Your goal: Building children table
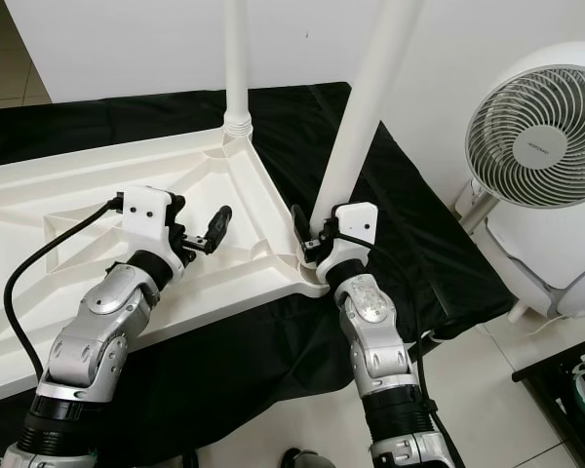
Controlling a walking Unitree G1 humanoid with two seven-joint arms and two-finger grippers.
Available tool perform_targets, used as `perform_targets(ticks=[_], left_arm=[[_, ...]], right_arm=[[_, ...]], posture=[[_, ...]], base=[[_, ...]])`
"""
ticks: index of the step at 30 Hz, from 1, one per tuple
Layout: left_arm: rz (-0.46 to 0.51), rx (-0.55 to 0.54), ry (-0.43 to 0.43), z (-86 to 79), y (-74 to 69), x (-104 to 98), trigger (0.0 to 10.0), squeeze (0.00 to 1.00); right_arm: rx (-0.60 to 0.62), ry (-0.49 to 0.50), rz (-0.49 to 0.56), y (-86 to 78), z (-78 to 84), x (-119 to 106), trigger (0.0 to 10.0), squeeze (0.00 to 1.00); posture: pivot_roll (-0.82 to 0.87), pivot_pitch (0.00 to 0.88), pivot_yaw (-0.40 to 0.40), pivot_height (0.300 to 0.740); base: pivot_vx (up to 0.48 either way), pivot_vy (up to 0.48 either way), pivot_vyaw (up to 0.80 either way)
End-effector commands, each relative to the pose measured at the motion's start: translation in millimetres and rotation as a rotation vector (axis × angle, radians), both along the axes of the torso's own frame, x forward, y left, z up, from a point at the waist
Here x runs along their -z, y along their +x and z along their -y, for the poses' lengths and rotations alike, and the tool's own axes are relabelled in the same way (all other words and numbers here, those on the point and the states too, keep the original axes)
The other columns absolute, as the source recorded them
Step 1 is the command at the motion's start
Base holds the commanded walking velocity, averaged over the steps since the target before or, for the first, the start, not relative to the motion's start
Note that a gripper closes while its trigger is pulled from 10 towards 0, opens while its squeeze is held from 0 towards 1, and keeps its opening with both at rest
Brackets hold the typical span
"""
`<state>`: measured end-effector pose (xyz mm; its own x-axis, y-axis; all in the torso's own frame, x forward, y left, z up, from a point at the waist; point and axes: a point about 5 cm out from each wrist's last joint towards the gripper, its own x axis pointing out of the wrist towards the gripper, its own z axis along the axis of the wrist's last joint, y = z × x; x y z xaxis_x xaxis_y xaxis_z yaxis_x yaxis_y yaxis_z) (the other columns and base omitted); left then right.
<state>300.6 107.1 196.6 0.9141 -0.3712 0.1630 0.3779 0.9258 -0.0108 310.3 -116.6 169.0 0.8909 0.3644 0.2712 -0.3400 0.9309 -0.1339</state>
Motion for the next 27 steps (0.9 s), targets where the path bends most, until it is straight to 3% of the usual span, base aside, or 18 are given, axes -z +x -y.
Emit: perform_targets(ticks=[1, 8, 17, 19, 21, 23, 24, 27], left_arm=[[0.009, -0.049, -0.002, -1.8, -0.2, -3, 10.0, 0.00], [0.005, -0.059, -0.008, -4.0, -0.4, -4, 10.0, 0.00], [-0.001, -0.049, -0.004, -2.5, 0.7, -3, 10.0, 0.00], [-0.001, -0.046, -0.002, -2.3, 1.4, -4, 10.0, 0.00], [0.001, -0.044, 0.000, -2.6, 1.9, -4, 10.0, 0.00], [0.001, -0.044, 0.000, -2.6, 1.9, -4, 10.0, 0.00], [0.002, -0.046, 0.003, -3.5, 1.9, -5, 10.0, 0.00], [0.004, -0.049, 0.005, -4.5, 1.7, -6, 10.0, 0.00]], right_arm=[[-0.010, -0.043, -0.076, -4.7, 0.4, 20, 10.0, 0.00], [-0.009, -0.081, -0.046, -22.3, 4.3, 21, 10.0, 0.00], [0.040, -0.094, -0.041, -26.9, 19.7, 21, 10.0, 0.00], [0.041, -0.053, -0.050, -24.3, 18.6, 21, 10.0, 0.00], [0.058, 0.063, -0.083, -20.8, 18.7, 20, 10.0, 0.00], [0.058, 0.063, -0.083, -20.8, 18.7, 20, 10.0, 0.00], [0.067, 0.152, -0.130, -19.5, 18.8, 24, 10.0, 0.00], [0.072, 0.200, -0.165, -20.2, 18.0, 28, 10.0, 0.00]], posture=[[0.10, 0.149, -0.053, 0.740], [0.09, 0.163, -0.053, 0.740], [0.07, 0.169, -0.036, 0.740], [0.07, 0.172, -0.030, 0.740], [0.07, 0.172, -0.030, 0.740], [0.07, 0.172, -0.030, 0.740], [0.07, 0.172, -0.030, 0.740], [0.07, 0.172, -0.030, 0.740]], base=[[0.000, 0.000, 0.00], [0.000, 0.000, 0.00], [0.000, 0.000, 0.00], [0.000, 0.000, 0.00], [0.000, 0.000, 0.00], [0.000, 0.000, 0.00], [0.000, 0.000, 0.00], [0.000, 0.000, 0.00]])
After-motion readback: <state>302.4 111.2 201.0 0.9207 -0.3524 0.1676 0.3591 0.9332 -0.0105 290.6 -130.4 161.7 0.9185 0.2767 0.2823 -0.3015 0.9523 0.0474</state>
